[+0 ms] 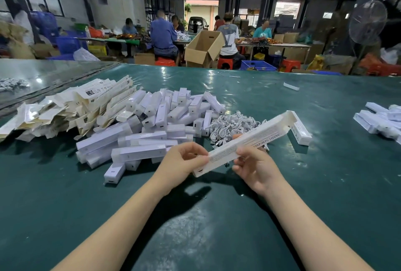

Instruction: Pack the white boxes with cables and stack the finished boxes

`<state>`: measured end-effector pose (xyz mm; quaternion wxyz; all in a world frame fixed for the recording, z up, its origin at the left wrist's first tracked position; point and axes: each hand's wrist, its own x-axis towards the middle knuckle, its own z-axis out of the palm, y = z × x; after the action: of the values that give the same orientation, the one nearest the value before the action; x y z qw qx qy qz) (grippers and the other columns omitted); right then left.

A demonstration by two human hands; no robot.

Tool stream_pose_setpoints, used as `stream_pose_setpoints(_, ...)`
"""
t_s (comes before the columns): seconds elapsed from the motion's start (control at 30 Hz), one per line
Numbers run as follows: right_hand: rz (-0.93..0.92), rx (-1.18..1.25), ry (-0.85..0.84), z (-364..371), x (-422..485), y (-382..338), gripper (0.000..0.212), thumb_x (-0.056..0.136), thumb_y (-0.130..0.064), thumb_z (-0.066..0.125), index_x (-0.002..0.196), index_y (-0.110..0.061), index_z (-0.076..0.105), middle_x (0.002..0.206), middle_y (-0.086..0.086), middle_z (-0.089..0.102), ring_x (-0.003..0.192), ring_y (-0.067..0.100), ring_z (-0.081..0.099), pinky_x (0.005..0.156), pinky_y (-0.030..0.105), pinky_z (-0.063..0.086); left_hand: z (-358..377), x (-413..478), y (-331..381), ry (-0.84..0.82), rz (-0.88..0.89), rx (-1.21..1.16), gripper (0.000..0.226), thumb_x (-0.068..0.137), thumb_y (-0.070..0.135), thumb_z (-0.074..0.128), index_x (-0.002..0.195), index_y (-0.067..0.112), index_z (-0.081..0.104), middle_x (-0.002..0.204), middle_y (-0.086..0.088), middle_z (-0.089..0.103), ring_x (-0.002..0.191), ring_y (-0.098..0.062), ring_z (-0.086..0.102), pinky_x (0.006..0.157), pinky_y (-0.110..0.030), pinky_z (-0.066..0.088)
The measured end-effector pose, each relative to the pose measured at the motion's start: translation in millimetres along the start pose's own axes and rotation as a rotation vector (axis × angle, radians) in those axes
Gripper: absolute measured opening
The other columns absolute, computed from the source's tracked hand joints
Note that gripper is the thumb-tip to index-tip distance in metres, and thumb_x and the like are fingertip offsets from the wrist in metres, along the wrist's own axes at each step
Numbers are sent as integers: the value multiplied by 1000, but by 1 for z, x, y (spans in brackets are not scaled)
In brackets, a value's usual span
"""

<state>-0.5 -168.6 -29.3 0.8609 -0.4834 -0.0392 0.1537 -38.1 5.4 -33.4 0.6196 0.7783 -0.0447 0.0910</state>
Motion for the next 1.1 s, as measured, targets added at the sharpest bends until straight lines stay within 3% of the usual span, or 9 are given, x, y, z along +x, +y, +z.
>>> stream_pose_setpoints(0.07,-8,-44,-65,2,-1,1,26,69,3,56,89,-11,63,56,2,61,39,7,49,38,17,42,3,-4,2,22,170,365,20,68,27,77,72,32,58,79,18,59,77,8,50,73,-6,34)
stream_pose_setpoints(0.13,-13,-83,-128,6,-3,3,25,64,-5,61,88,-8,61,56,4,63,39,9,53,38,18,44,6,-5,4,30,301,479,29,62,36,75,78,26,53,86,15,59,86,5,50,77,-4,34)
stream_pose_setpoints(0.3,-9,-161,-117,15,-6,8,14,67,-12,62,79,-7,56,50,4,62,32,10,49,33,17,41,6,-4,8,-62,119,165,25,74,17,76,72,19,51,77,3,66,67,-7,60,63,-17,43)
stream_pose_setpoints(0.43,17,-5,31,14,-3,4,8,87,-8,52,80,-7,55,48,2,60,30,6,46,32,15,40,-1,1,7,-141,-72,-253,9,72,19,68,72,15,61,73,-1,63,61,-11,55,60,-26,47)
stream_pose_setpoints(0.53,20,141,178,6,-1,-1,13,90,-15,52,77,-13,55,45,-4,57,27,2,40,29,12,35,-5,1,7,-225,-135,-508,17,65,5,73,78,10,64,77,-6,65,64,-15,63,53,-26,54)
stream_pose_setpoints(0.67,24,251,267,0,-1,-5,11,87,-21,59,77,-18,56,46,-7,56,25,2,35,28,12,33,-1,-2,7,-224,-68,-449,27,67,0,65,91,13,61,82,2,71,70,-12,66,58,-25,54)
stream_pose_setpoints(0.77,43,259,253,5,-1,-3,12,86,-23,61,75,-18,57,46,-6,56,25,2,35,28,12,34,7,-2,5,-85,-26,-369,28,75,-11,66,89,12,59,83,1,70,70,-9,65,60,-23,54)
stream_pose_setpoints(0.97,133,308,115,13,-2,3,9,86,-28,56,90,-23,62,54,-4,62,28,3,43,30,13,39,12,-1,9,95,-82,-675,15,69,-6,63,67,9,65,66,1,66,62,-10,66,54,-20,53)
stream_pose_setpoints(1.1,127,298,49,12,-1,3,36,71,-30,60,106,-23,55,62,-1,62,32,4,47,32,13,41,21,-3,12,215,-13,-570,21,78,-7,60,70,11,67,66,3,65,62,-8,63,53,-19,53)
